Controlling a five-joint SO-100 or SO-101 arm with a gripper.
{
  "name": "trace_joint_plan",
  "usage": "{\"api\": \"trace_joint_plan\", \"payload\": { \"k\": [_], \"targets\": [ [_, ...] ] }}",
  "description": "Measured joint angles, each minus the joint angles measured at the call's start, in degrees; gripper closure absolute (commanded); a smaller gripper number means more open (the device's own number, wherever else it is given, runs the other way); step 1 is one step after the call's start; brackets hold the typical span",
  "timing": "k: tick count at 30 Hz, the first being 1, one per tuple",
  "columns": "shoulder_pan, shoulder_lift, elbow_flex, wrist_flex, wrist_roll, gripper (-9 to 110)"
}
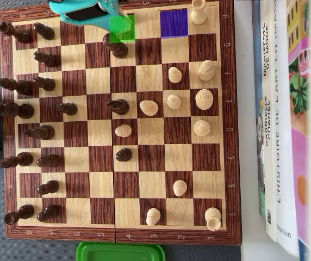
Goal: Play chess
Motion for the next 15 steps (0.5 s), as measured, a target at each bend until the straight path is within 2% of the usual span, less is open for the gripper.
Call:
{"api": "trace_joint_plan", "payload": {
  "k": [15],
  "targets": [
    [0.4, 6.1, 0.1, 0.1, 0.0, 87]
  ]
}}
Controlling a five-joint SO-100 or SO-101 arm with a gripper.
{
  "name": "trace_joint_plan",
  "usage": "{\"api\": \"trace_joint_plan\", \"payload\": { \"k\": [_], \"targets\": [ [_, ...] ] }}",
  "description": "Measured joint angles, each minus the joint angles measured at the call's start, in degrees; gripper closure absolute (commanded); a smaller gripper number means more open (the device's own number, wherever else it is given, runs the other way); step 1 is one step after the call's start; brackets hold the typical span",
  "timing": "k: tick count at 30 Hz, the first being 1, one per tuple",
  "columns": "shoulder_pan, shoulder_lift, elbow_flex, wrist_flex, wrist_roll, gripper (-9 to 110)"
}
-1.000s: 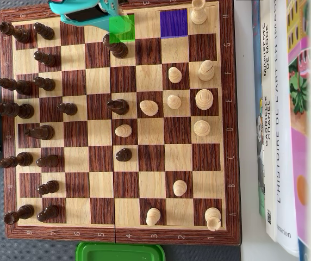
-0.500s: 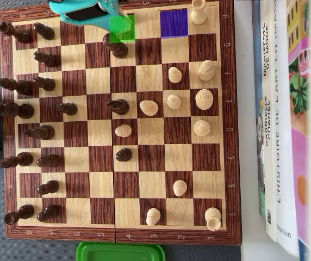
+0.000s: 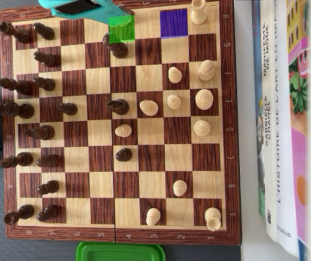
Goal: Play chess
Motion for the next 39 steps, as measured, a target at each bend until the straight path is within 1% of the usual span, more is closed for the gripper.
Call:
{"api": "trace_joint_plan", "payload": {
  "k": [14, 22, 35, 39],
  "targets": [
    [0.9, 16.1, 4.0, 0.0, -0.4, 87],
    [6.2, 29.4, 6.9, 0.0, -8.8, 87],
    [20.1, 49.8, 9.8, 0.0, -30.6, 87],
    [24.3, 55.1, 9.8, 0.0, -35.7, 87]
  ]
}}
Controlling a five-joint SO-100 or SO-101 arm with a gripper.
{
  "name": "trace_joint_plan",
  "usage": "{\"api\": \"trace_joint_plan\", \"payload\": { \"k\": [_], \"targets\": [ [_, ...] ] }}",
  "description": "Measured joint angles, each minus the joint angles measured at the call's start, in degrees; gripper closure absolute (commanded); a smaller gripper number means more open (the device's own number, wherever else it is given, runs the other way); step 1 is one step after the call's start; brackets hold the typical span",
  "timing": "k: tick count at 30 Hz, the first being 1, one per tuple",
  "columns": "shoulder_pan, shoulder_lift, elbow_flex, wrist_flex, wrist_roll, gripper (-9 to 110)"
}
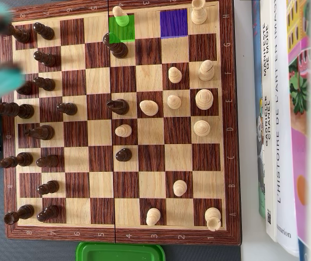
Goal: Play chess
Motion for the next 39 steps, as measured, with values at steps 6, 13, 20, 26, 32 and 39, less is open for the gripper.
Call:
{"api": "trace_joint_plan", "payload": {
  "k": [6, 13, 20, 26, 32, 39],
  "targets": [
    [3.3, 7.1, 6.2, -3.4, -2.2, 87],
    [3.7, 19.6, 24.5, -22.7, -2.5, 87],
    [3.7, 30.6, 42.7, -44.6, -2.5, 87],
    [4.7, 36.2, 51.2, -55.4, -2.5, 87],
    [5.1, 39.5, 57.0, -63.9, -2.5, 87],
    [5.1, 42.5, 64.0, -76.6, -2.5, 87]
  ]
}}
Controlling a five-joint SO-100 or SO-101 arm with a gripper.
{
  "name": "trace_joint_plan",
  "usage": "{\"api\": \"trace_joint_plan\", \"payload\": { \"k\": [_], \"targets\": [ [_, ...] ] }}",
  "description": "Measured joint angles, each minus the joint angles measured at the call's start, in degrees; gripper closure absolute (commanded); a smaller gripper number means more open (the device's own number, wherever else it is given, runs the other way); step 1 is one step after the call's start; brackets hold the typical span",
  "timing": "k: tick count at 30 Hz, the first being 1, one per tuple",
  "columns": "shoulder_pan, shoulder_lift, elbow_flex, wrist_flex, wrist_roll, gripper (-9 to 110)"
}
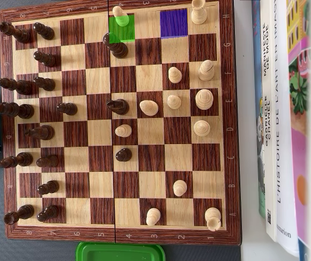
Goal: Play chess
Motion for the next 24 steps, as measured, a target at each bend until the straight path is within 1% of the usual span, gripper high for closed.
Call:
{"api": "trace_joint_plan", "payload": {
  "k": [6, 14, 24],
  "targets": [
    [0.0, 4.4, 7.0, -8.7, 0.0, 87],
    [0.0, 9.8, 12.1, -11.8, 0.0, 87],
    [0.0, 9.9, 14.3, -21.8, 0.0, 87]
  ]
}}
